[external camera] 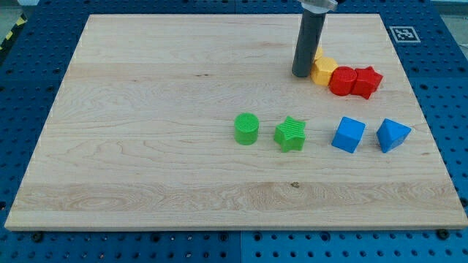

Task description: Move the green circle to the top of the green star

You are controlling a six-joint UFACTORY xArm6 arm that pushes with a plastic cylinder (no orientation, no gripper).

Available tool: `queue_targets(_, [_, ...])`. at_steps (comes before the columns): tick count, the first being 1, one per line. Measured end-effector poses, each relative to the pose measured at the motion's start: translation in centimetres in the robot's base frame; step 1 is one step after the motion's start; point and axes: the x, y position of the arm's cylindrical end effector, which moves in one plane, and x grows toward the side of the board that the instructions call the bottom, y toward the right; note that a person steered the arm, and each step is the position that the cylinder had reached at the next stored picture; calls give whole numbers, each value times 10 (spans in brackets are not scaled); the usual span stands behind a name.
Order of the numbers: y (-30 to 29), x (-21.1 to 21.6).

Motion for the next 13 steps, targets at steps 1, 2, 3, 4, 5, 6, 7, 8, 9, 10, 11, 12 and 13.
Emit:
queue_targets(1, [-22, 0])
queue_targets(2, [-72, 8])
queue_targets(3, [-127, 27])
queue_targets(4, [-173, 66])
queue_targets(5, [-182, 128])
queue_targets(6, [-160, 184])
queue_targets(7, [-128, 213])
queue_targets(8, [-128, 214])
queue_targets(9, [-128, 214])
queue_targets(10, [-125, 197])
queue_targets(11, [-120, 152])
queue_targets(12, [-113, 143])
queue_targets(13, [-102, 137])
